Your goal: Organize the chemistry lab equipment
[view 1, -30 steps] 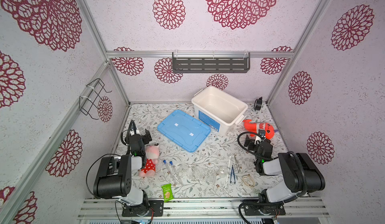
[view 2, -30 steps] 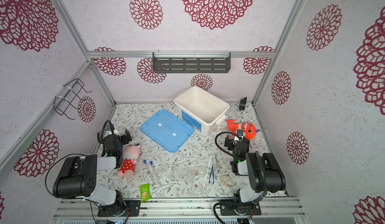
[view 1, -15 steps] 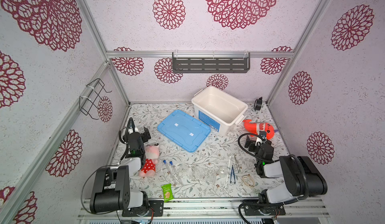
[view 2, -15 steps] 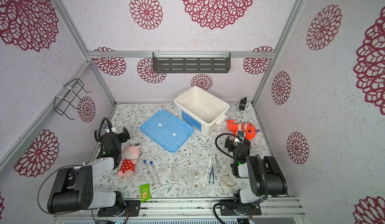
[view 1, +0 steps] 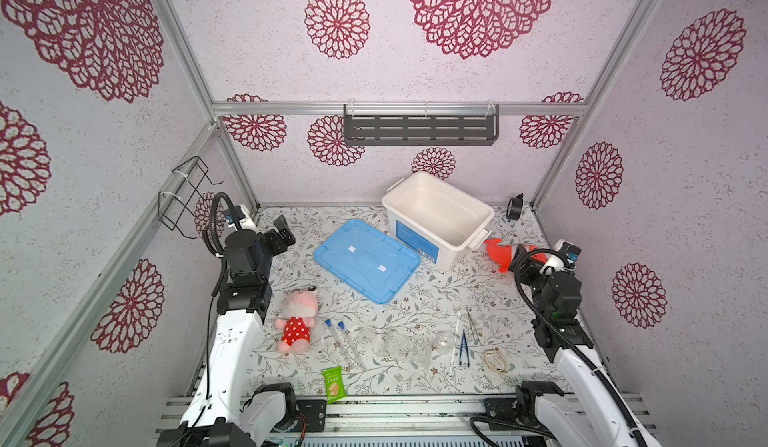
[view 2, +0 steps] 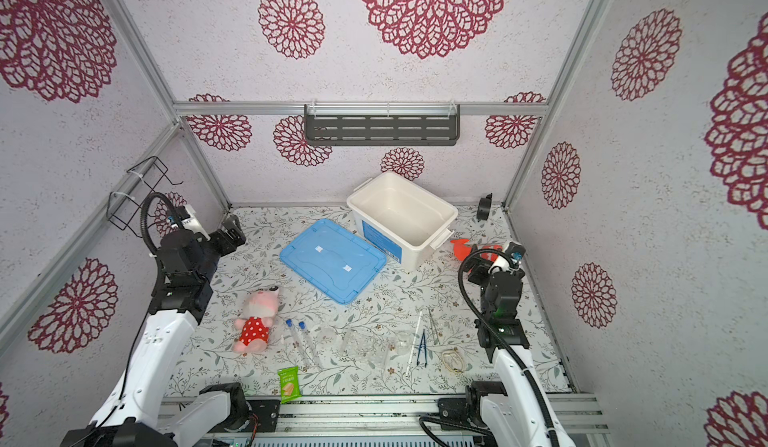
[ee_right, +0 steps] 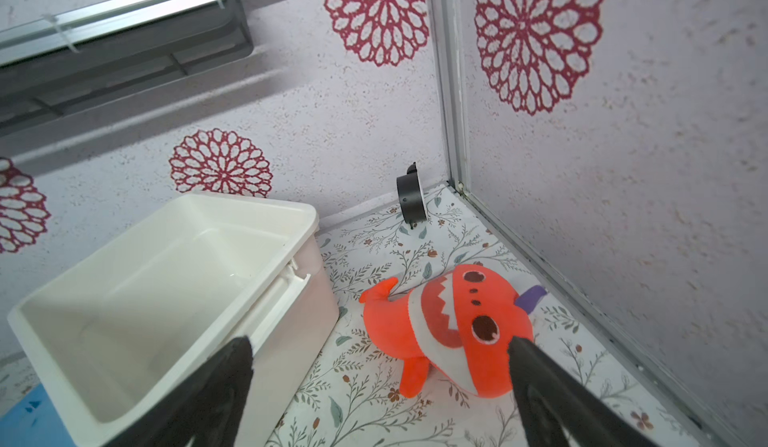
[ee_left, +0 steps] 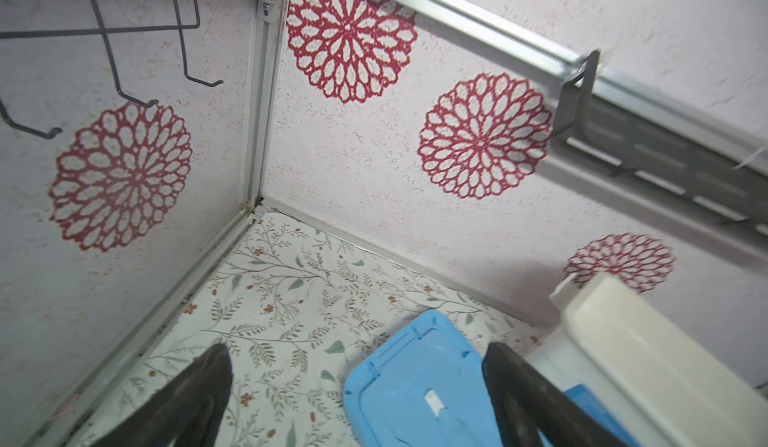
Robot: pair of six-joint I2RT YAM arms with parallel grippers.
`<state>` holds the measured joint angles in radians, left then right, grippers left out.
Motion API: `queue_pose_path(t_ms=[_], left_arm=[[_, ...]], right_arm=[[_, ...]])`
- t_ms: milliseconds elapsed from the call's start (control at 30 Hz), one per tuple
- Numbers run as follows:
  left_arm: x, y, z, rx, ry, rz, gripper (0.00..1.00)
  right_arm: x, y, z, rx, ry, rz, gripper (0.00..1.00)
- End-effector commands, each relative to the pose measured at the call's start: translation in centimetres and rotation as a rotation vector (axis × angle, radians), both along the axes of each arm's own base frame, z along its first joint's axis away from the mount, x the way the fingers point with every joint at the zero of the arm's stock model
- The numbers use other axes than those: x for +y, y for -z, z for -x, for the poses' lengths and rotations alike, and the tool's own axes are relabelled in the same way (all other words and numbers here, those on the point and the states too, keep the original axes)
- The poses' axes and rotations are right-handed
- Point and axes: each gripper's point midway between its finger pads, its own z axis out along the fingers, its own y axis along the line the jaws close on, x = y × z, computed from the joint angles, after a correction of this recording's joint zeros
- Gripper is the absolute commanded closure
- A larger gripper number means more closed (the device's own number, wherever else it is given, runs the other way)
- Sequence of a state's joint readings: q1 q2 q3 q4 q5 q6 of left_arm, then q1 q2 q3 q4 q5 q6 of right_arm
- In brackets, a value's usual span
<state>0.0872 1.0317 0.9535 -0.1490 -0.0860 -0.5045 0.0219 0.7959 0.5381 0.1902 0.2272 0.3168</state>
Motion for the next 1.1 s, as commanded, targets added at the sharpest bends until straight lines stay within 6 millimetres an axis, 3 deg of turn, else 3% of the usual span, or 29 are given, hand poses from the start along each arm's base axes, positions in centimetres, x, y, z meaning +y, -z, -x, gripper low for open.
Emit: queue_pose_path(t_ms=[0, 67, 200, 333, 433, 567, 667, 767, 1067], left_arm=[[-1.8, 4.7, 2.4, 0.214, 0.036, 0.267, 0.03], [-4.4, 4.5, 2.1, 0.196, 0.221, 0.286, 0.03], [-7.2, 5.7, 2.4, 0.255, 0.318, 0.350, 0.03], [-12.0, 6.9, 2.8, 0.377, 0.404, 0.178, 0.03], [-15.0, 8.7, 2.5, 0.490, 0.431, 0.133, 0.03], [-17.6, 12.4, 1.8, 0.655, 0.422, 0.120, 0.03], [-17.4, 15.4, 1.9, 0.801, 0.356, 0.062, 0.01], [-15.9, 17.8, 2.2, 0.910, 0.264, -0.005, 0.12], [-15.6, 22.6, -0.1, 1.061, 0.172, -0.051, 0.27]], right_arm=[[1.3, 3.8, 1.5, 0.259, -0.088, 0.017, 0.01], [2.3, 2.7, 1.4, 0.295, -0.156, 0.028, 0.01], [6.2, 0.9, 0.8, 0.371, -0.359, 0.054, 0.01], [10.9, -0.7, 0.7, 0.418, -0.531, 0.174, 0.03], [13.2, -1.4, 0.0, 0.465, -0.636, 0.214, 0.06], [15.7, -1.0, -1.3, 0.533, -0.723, 0.267, 0.16], [17.6, -0.5, -1.7, 0.575, -0.766, 0.284, 0.18], [18.6, 0.1, -1.9, 0.612, -0.781, 0.311, 0.19], [19.3, 2.8, -3.3, 0.786, -0.805, 0.343, 0.23]])
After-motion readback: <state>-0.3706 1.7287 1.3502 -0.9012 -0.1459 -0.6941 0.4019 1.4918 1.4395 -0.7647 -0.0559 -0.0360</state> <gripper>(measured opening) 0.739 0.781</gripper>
